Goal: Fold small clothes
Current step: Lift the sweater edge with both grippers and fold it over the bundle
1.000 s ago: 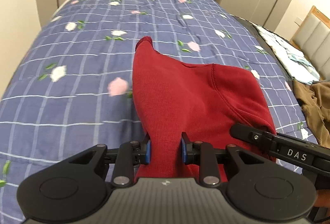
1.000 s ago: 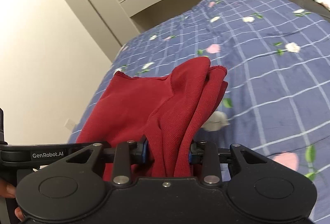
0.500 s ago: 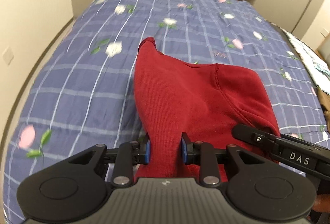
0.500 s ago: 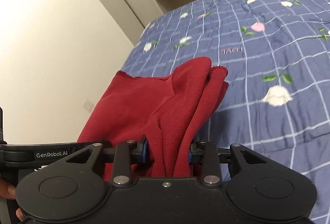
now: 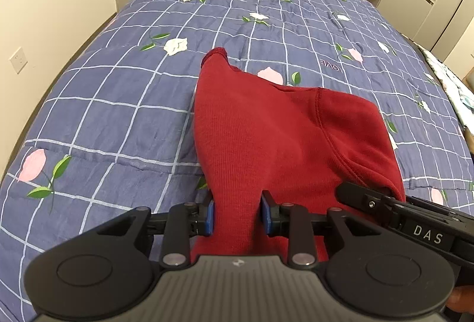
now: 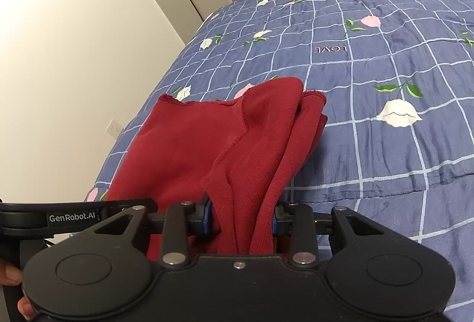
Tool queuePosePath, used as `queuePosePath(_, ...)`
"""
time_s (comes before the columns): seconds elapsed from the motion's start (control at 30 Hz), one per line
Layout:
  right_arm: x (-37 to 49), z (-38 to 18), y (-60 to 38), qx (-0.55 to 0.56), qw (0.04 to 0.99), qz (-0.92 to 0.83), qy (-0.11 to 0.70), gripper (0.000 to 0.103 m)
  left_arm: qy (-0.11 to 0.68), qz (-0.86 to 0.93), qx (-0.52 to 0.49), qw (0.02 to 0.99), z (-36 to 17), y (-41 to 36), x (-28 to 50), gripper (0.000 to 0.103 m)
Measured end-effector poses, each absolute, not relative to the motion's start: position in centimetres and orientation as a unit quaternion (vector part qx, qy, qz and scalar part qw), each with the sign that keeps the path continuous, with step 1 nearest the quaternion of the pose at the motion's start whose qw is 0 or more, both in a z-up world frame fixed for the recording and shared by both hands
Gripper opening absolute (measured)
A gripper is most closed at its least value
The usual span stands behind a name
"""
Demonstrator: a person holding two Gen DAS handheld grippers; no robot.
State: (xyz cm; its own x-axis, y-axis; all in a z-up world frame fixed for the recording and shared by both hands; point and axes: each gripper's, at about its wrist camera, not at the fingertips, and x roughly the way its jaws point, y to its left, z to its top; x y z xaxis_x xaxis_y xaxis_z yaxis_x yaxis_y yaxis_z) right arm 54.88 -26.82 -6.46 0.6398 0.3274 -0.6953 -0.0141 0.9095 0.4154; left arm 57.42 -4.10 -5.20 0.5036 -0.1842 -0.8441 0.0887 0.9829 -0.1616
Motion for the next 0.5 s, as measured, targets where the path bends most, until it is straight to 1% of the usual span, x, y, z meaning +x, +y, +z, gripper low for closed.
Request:
queuePosePath(0.13,54.98,-6.44,-26.80,0.190,0.884,0.095,0.416,0.038,0.492,-0.077,-0.045,0.866,-5.27,-4.22,57.42,0.034)
queuePosePath(0.33,55.03,-6.46,-26.84,0.187,0.884,0.095,0.418,0.041,0.493,-0.072,-0.041,0.866,-5.36,-4.43,57.34,0.040)
queuePosePath(0.43,54.95,-6.53,-26.81,0.182,0.885,0.093,0.419,0.044,0.495,-0.069,-0.039,0.866,-5.44,-4.49,57.34,0.045)
queuePosePath(0.5,54.93,-6.53,-26.71,0.176,0.886,0.089,0.419,0.048,0.497,-0.063,-0.041,0.865,-5.44,-4.46,57.25,0.056)
